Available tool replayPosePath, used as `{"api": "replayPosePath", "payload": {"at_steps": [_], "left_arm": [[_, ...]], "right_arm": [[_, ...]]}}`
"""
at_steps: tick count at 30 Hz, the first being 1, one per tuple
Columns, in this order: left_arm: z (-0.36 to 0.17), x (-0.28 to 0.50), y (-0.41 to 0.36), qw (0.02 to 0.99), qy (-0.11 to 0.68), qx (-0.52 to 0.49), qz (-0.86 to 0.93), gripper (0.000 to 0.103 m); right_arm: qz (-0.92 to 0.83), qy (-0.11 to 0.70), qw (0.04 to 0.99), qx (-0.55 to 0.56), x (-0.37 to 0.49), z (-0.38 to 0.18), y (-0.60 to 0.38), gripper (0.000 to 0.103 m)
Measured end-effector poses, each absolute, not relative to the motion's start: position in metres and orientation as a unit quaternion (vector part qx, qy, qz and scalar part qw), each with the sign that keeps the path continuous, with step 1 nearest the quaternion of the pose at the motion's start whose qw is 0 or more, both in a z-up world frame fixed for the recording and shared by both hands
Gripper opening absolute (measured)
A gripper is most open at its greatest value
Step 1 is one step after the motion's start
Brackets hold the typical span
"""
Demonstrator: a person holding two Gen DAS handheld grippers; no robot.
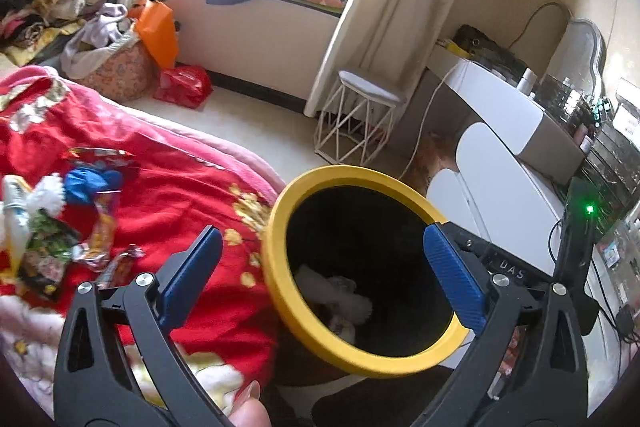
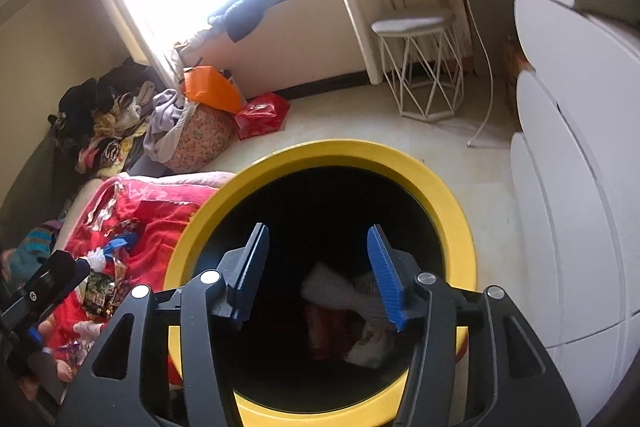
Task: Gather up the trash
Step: 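Open both tools to drop the items into the bin, then move both tools back to the bed, left tool toward the white shuttlecock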
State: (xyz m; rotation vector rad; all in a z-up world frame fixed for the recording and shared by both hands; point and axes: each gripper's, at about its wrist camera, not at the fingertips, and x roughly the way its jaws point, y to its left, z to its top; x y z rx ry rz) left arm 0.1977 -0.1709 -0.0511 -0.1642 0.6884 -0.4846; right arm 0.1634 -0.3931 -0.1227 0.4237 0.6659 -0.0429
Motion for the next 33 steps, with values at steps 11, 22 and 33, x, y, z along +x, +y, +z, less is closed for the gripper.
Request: {"api": "replayPosePath", "payload": {"at_steps": [11,22,33], "left_arm": [[-0.029,0.173,-0.126,0.934,0.294,-0.075,-0.188,0.092],[-0.016,0.158,-0.092,0.948,0.269,-0.075,-0.15,0.092],[-0.007,0.147,-0.054,0.955,0.255,-0.091,-0.116,0.092]], "right_arm": [[0.017,0.293,0.942,0.164,0.155,-0.093,-0.354,0.059],[0.056,0.277,0.951,0.127,0.144,-0.075,-0.311,0.065],[0.107,0.261,0.955,0.089,0.131,-0.062,-0.262,0.069]]}}
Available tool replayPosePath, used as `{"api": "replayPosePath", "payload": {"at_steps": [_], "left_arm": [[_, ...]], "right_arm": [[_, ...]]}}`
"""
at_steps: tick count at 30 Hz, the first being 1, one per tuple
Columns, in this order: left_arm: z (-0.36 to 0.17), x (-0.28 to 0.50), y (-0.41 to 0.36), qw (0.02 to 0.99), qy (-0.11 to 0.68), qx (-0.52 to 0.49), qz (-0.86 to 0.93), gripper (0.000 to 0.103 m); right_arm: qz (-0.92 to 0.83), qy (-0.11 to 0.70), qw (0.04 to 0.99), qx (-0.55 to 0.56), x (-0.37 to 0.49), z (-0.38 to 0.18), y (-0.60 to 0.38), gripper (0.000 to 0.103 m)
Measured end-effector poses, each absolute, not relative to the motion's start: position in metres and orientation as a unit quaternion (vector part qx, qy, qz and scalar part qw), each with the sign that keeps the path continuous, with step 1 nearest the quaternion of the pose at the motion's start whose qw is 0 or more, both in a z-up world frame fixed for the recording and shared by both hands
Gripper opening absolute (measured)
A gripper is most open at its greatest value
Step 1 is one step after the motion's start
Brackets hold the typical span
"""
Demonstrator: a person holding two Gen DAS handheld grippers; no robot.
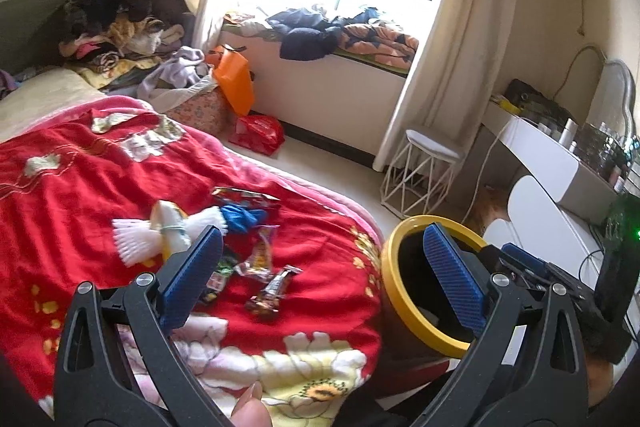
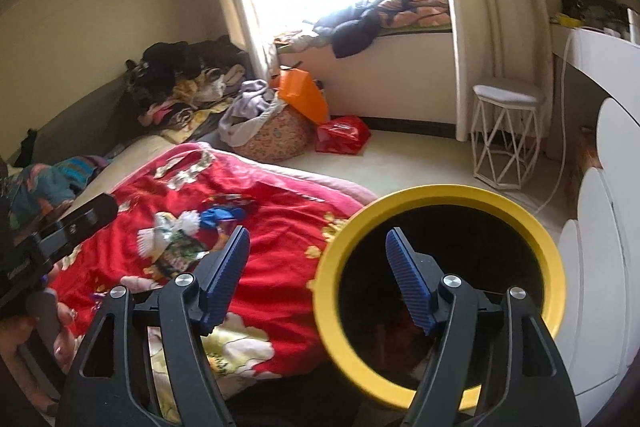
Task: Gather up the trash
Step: 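Move both tools back to the bed, left tool toward the white shuttlecock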
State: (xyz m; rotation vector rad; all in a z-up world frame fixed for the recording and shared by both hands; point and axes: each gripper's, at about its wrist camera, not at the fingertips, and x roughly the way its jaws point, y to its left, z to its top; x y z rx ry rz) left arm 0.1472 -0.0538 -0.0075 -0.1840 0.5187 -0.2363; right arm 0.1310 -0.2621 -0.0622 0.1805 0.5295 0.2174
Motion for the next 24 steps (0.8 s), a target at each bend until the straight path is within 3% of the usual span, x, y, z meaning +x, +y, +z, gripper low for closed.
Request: {"api": "replayPosePath", "payload": {"at_steps": [24], "left_arm": [[-0.03,0.16,0.068,0.948,0.284,-0.141,0.009,0.092]], "right_arm": [[0.19,0.301,0.934,0.018,0.15,-0.087,-0.137,0.076]]}}
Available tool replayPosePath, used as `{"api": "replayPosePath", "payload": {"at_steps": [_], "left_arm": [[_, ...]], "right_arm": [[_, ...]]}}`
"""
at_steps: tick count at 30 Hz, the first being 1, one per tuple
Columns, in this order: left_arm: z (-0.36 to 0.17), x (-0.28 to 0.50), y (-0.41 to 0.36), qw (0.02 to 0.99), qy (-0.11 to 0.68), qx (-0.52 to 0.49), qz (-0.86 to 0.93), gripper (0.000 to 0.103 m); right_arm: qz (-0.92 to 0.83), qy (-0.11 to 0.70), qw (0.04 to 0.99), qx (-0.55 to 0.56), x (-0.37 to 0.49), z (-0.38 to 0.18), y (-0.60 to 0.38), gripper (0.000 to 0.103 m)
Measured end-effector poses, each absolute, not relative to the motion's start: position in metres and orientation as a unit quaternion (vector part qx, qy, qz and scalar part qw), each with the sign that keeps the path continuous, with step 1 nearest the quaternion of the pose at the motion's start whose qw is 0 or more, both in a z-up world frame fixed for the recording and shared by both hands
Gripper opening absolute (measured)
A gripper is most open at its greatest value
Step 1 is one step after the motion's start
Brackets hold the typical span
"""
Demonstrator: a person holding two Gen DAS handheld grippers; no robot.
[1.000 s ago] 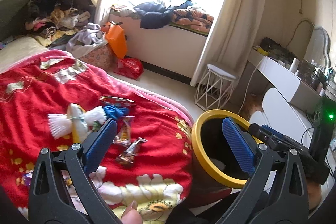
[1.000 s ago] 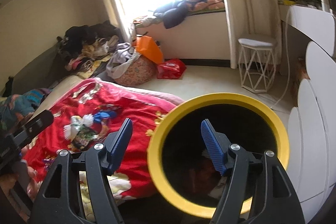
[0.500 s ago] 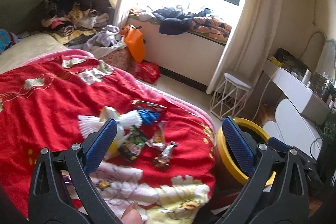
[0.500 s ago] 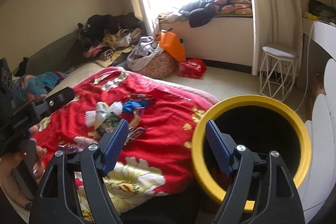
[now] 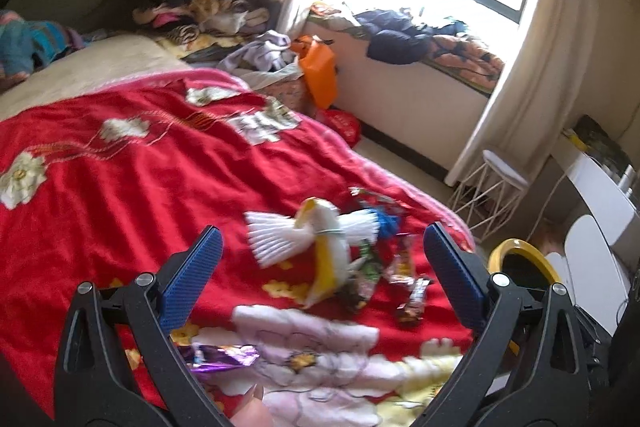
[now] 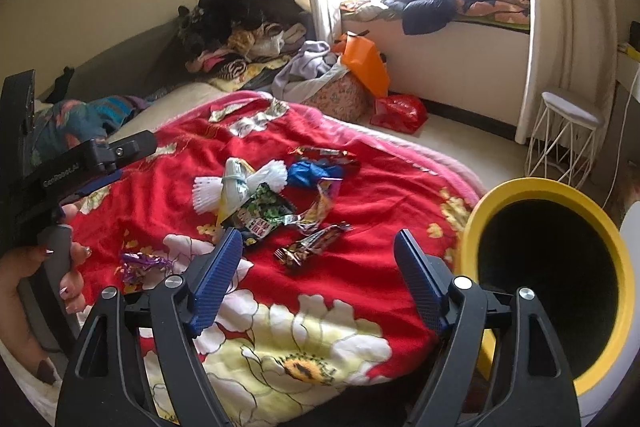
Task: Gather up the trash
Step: 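Move both tools back to the bed, left tool toward the white shuttlecock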
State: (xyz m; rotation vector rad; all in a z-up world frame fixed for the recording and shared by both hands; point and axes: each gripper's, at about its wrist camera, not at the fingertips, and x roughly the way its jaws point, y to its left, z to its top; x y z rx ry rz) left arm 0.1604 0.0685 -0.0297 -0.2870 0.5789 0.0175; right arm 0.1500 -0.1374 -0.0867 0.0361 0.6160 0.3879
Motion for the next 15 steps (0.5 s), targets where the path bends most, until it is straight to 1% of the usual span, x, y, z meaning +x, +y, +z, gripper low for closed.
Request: {"api": "replayPosePath", "payload": {"at_steps": [2,4,6,7,9,11,13,15], "left_arm": [[-0.037,0.164,0.076,0.944,0.294,-0.151,0.012,0.092],[-0.045,0.166,0.084,0.938,0.304,-0.164,0.012,0.087],[-0.054,0.17,0.088,0.933,0.316,-0.174,0.011,0.076],[-0.058,0.171,0.089,0.93,0.32,-0.178,0.01,0.074],[-0.065,0.174,0.09,0.925,0.329,-0.188,0.006,0.062],[-0.07,0.178,0.089,0.921,0.338,-0.195,0.002,0.056],[-0.075,0.184,0.086,0.916,0.346,-0.204,-0.009,0.054],[-0.078,0.191,0.082,0.911,0.352,-0.215,-0.022,0.05]], "right_arm": [[0.188,0.308,0.933,0.009,0.159,-0.092,-0.128,0.076],[0.187,0.316,0.93,0.007,0.169,-0.099,-0.121,0.076],[0.188,0.322,0.928,0.005,0.176,-0.104,-0.116,0.076],[0.189,0.326,0.926,0.003,0.181,-0.108,-0.112,0.076],[0.19,0.333,0.924,0.001,0.187,-0.114,-0.108,0.075],[0.191,0.343,0.92,0.001,0.195,-0.122,-0.103,0.075],[0.191,0.354,0.915,0.005,0.203,-0.129,-0.1,0.074],[0.19,0.363,0.912,0.01,0.209,-0.134,-0.099,0.068]]}}
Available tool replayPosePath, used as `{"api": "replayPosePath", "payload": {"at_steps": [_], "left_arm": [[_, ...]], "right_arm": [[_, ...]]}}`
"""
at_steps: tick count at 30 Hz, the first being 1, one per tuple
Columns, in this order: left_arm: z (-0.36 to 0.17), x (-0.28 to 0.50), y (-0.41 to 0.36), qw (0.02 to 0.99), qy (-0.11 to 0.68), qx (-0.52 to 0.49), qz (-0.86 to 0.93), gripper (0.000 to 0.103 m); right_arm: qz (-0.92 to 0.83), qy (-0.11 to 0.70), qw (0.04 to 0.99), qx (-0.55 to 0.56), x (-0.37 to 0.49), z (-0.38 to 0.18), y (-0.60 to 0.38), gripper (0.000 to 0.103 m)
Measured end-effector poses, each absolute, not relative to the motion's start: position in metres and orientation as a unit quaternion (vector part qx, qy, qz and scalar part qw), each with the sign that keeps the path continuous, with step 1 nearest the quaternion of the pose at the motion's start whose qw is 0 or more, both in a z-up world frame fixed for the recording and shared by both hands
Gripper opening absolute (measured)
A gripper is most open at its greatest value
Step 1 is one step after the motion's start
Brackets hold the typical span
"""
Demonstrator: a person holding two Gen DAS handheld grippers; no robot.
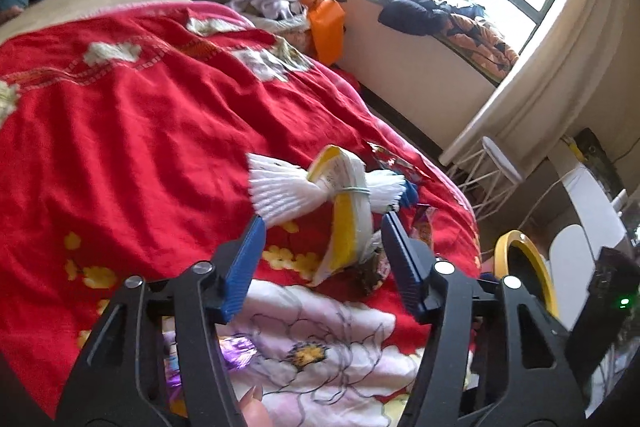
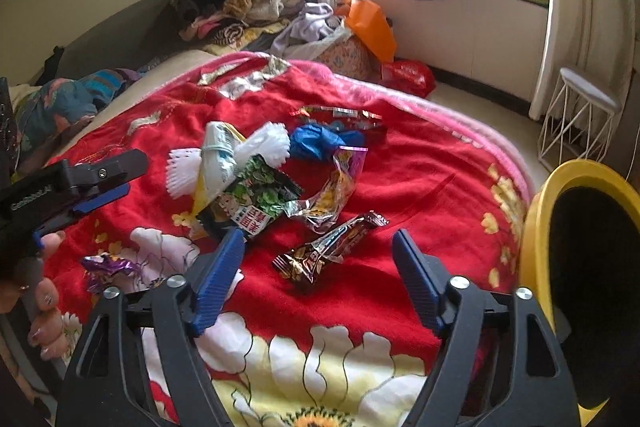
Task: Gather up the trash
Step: 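Move both tools back to the bed, left tool toward the white shuttlecock, then grasp the white shuttlecock with the left tool while the right tool grasps the brown candy bar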
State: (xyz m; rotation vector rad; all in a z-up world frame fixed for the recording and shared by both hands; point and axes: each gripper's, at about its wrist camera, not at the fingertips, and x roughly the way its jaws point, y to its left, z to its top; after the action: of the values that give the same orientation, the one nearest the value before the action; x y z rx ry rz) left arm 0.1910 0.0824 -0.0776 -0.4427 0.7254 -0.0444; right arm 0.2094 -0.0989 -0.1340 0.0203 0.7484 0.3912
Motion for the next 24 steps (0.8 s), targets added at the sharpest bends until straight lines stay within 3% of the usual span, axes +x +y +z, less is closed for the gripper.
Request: {"api": "replayPosePath", "payload": {"at_steps": [7,9,14,19,24], "left_arm": [[-0.087,0.222,0.075,0.899,0.372,-0.228,-0.039,0.044],[-0.089,0.231,0.075,0.895,0.377,-0.234,-0.04,0.042],[-0.098,0.252,0.073,0.882,0.402,-0.241,-0.042,0.034],[-0.11,0.26,0.071,0.87,0.419,-0.255,-0.045,0.021],[-0.106,0.25,0.071,0.876,0.409,-0.251,-0.05,0.017]], "right_arm": [[0.191,0.403,0.894,0.041,0.233,-0.157,-0.096,0.051],[0.195,0.411,0.889,0.048,0.235,-0.162,-0.098,0.029],[0.199,0.414,0.886,0.062,0.23,-0.17,-0.107,0.017],[0.21,0.406,0.887,0.069,0.217,-0.165,-0.116,0.014],[0.226,0.392,0.889,0.075,0.205,-0.153,-0.124,0.014]]}}
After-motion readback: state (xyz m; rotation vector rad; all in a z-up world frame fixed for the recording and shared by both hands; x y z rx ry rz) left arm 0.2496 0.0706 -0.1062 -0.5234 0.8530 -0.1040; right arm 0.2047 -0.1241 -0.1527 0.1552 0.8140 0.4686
